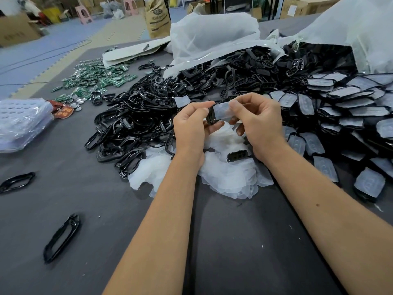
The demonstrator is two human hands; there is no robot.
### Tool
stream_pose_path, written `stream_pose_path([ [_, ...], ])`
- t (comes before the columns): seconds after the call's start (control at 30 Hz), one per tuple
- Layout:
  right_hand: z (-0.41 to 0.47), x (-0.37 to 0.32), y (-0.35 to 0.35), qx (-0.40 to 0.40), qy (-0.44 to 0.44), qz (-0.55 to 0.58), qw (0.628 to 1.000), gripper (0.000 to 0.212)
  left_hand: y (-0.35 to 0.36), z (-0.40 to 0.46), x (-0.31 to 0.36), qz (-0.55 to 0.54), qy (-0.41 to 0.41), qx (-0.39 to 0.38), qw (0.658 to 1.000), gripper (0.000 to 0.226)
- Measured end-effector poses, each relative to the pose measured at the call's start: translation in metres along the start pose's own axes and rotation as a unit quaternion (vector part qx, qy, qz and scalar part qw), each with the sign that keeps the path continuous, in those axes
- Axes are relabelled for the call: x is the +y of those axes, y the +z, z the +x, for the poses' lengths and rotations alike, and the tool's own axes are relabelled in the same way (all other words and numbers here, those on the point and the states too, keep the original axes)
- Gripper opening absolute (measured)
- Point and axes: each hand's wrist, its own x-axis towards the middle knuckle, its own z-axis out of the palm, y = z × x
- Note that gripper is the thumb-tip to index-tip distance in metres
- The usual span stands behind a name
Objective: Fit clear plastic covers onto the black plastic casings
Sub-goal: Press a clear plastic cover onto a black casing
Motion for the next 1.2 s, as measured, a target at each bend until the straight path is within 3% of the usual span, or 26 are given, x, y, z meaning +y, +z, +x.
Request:
stream_pose_path([
  [0.2,-0.0008,0.0018,0.0006,-0.003,-0.035,-0.042,0.998,0.007,-0.0007,-0.0011,-0.0001,-0.005,0.003,-0.013,1.0,0.028],
  [0.5,0.0002,0.0029,0.0019,0.052,-0.075,-0.135,0.987,0.018,0.0002,-0.0041,0.0012,0.029,0.008,-0.027,0.999,0.026],
  [0.87,-0.0014,0.0,0.0038,0.097,-0.084,-0.143,0.981,0.02,0.0024,-0.0067,0.0039,0.012,-0.011,-0.035,0.999,0.023],
  [1.2,-0.0017,-0.0007,0.0049,0.106,-0.103,-0.166,0.975,0.022,0.003,-0.0092,0.0019,0.077,0.025,-0.039,0.996,0.017],
])
